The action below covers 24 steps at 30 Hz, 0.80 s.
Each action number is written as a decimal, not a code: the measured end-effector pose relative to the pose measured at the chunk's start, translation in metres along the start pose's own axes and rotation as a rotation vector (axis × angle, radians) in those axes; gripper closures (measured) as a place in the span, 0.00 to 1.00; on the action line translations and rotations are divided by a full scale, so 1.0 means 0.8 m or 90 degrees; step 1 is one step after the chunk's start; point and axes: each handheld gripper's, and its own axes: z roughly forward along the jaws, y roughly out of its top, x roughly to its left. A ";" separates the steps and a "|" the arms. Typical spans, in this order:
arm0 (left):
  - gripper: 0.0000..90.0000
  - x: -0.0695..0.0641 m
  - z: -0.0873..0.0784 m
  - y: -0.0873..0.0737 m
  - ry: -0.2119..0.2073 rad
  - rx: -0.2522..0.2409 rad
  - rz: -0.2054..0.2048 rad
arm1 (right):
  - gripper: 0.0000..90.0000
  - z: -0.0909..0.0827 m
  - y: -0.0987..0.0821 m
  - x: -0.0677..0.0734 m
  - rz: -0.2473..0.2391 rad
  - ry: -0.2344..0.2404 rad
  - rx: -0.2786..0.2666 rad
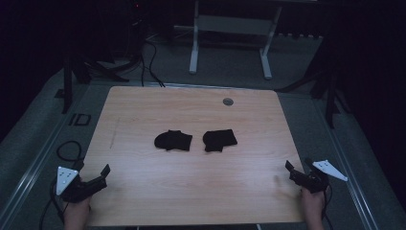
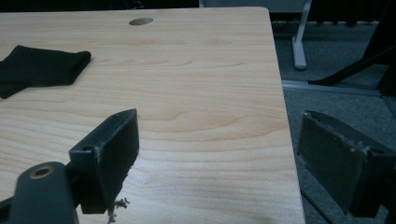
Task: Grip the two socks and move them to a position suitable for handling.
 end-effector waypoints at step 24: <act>0.03 -0.047 -0.003 0.013 -0.094 0.070 -0.019 | 0.16 0.036 0.044 0.042 -0.075 0.183 0.161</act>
